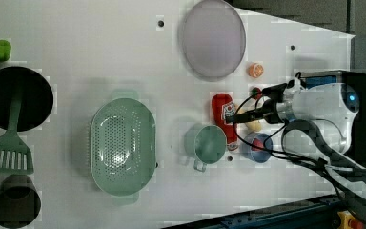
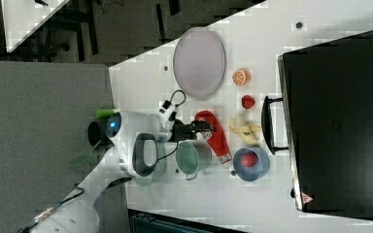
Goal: Pick Ketchup from the table and place it in strainer.
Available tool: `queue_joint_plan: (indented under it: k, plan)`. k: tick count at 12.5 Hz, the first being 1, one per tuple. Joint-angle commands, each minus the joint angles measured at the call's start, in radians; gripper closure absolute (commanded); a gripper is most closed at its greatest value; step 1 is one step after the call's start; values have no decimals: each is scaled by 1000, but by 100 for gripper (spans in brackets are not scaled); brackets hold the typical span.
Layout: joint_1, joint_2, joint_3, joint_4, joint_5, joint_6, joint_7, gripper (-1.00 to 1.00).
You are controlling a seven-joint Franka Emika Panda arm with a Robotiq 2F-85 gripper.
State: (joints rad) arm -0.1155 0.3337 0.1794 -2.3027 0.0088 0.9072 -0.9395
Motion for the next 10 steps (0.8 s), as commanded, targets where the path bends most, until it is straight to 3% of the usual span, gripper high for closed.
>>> queue_joint_plan:
  k: [1,5,8,10]
  plan:
    - [1,24,9,4,1,65,-45,-100]
    - [1,99,7,3,-1,159,-45,-93]
    - [1,92,8,8,-1,157,-42,-21]
    - [1,64,10,9,-1,156,-40,-21]
